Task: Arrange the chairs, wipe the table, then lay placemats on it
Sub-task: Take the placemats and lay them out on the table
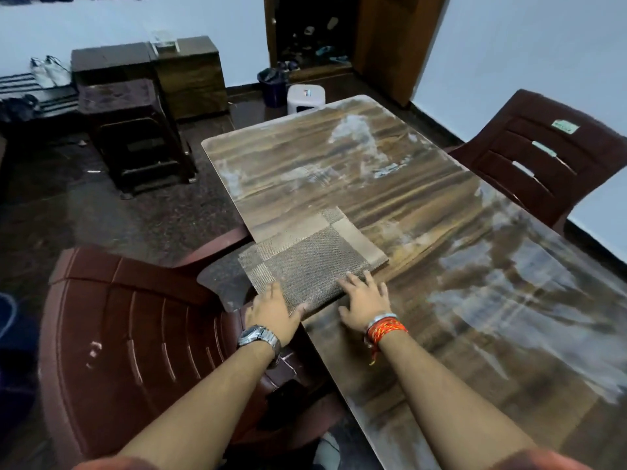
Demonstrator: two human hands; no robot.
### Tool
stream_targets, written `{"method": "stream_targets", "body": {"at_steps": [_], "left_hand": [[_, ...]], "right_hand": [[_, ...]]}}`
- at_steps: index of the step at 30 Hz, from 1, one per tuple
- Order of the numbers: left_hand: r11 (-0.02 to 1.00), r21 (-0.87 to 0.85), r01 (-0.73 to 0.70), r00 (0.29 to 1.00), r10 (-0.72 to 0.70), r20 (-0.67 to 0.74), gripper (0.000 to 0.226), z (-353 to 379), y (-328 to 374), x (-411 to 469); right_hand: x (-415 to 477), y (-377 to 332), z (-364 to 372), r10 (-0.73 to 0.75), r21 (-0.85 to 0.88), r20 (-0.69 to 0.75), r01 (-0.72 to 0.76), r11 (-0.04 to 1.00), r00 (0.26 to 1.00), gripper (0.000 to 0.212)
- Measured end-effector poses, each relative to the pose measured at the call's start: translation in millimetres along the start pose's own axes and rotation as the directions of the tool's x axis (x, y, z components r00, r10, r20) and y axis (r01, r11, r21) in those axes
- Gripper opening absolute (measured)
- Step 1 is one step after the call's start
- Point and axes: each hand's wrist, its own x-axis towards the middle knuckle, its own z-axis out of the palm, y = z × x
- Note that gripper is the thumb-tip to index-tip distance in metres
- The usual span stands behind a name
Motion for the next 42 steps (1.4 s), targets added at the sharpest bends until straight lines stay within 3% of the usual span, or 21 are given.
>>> {"method": "stream_targets", "body": {"at_steps": [4, 9, 12, 14, 15, 17, 19, 22, 24, 27, 29, 31, 32, 33, 34, 36, 37, 40, 42], "left_hand": [[0.955, -0.226, 0.191, 0.981, -0.191, 0.023, 0.08, 6, -12, 18], [0.851, -0.43, 0.302, 0.941, -0.338, -0.007, 0.045, -9, -6, 38], [0.785, -0.552, 0.283, 0.928, -0.369, -0.048, 0.045, -16, -4, 51], [0.686, -0.665, 0.295, 0.932, -0.36, 0.043, 0.045, -20, -8, 61], [0.64, -0.705, 0.305, 0.936, -0.336, 0.099, 0.033, -23, -10, 67], [0.636, -0.72, 0.277, 0.953, -0.278, 0.121, 0.012, -27, -16, 77], [0.716, -0.674, 0.183, 0.976, -0.216, 0.036, 0.016, -32, -20, 84], [0.848, -0.526, -0.061, 0.991, -0.012, -0.135, 0.011, -35, -19, 83], [0.856, -0.444, -0.266, 0.957, 0.18, -0.226, 0.024, -31, -17, 77], [0.751, -0.272, -0.601, 0.786, 0.494, -0.372, 0.035, -14, -17, 63], [0.66, -0.1, -0.745, 0.646, 0.676, -0.355, 0.039, -4, -19, 53], [0.569, -0.002, -0.822, 0.551, 0.795, -0.254, 0.046, 0, -16, 42], [0.514, 0.03, -0.857, 0.501, 0.846, -0.182, 0.051, 2, -15, 37], [0.449, 0.058, -0.891, 0.442, 0.891, -0.106, 0.051, 4, -14, 34], [0.389, 0.063, -0.919, 0.389, 0.921, -0.01, 0.048, 3, -13, 30], [0.316, 0.049, -0.947, 0.32, 0.936, 0.149, 0.053, 1, -11, 27], [0.329, 0.03, -0.944, 0.329, 0.93, 0.165, 0.057, 2, -9, 27], [0.555, 0.007, -0.832, 0.551, 0.825, 0.124, 0.058, 4, 1, 32], [0.687, 0.088, -0.722, 0.688, 0.696, 0.206, 0.061, 10, 10, 35]], "right_hand": [[13, -24, 22, 0.003, 0.062, -0.015, -0.002, 0.998, 1.0, 0.054], [39, -59, 33, 0.021, 0.045, 0.041, -0.023, 0.999, 0.999, 0.064], [56, -68, 33, 0.055, 0.099, 0.064, -0.061, 0.993, 0.996, 0.064], [67, -68, 30, 0.04, 0.15, 0.067, -0.05, 0.987, 0.997, 0.063], [72, -66, 28, 0.02, 0.192, 0.071, -0.033, 0.981, 0.997, 0.062], [80, -59, 20, -0.019, 0.322, 0.079, -0.007, 0.947, 0.997, 0.058], [84, -50, 10, 0.013, 0.477, 0.005, -0.014, 0.879, 1.0, 0.049], [80, -39, -2, 0.25, 0.681, -0.165, -0.073, 0.728, 0.954, 0.032], [75, -33, -13, 0.351, 0.76, -0.23, -0.057, 0.647, 0.908, 0.024], [63, -20, -51, 0.533, 0.898, -0.351, 0.116, 0.424, 0.77, 0.017], [48, -7, -88, 0.63, 0.89, -0.455, 0.319, 0.324, 0.629, 0.012], [28, 3, -119, 0.622, 0.802, -0.595, 0.332, 0.496, 0.51, 0.014], [20, 6, -127, 0.557, 0.733, -0.665, 0.291, 0.615, 0.498, 0.015], [15, 7, -129, 0.465, 0.663, -0.699, 0.248, 0.707, 0.543, 0.017], [13, 6, -123, 0.372, 0.608, -0.679, 0.201, 0.768, 0.632, 0.019], [16, 1, -98, 0.22, 0.486, -0.458, 0.036, 0.873, 0.861, 0.027], [17, -3, -79, 0.188, 0.389, -0.303, -0.059, 0.919, 0.934, 0.031], [14, -16, -25, 0.187, 0.158, -0.054, -0.177, 0.971, 0.981, 0.047], [8, -23, 2, 0.261, 0.091, 0.04, -0.264, 0.96, 0.964, 0.06]]}}
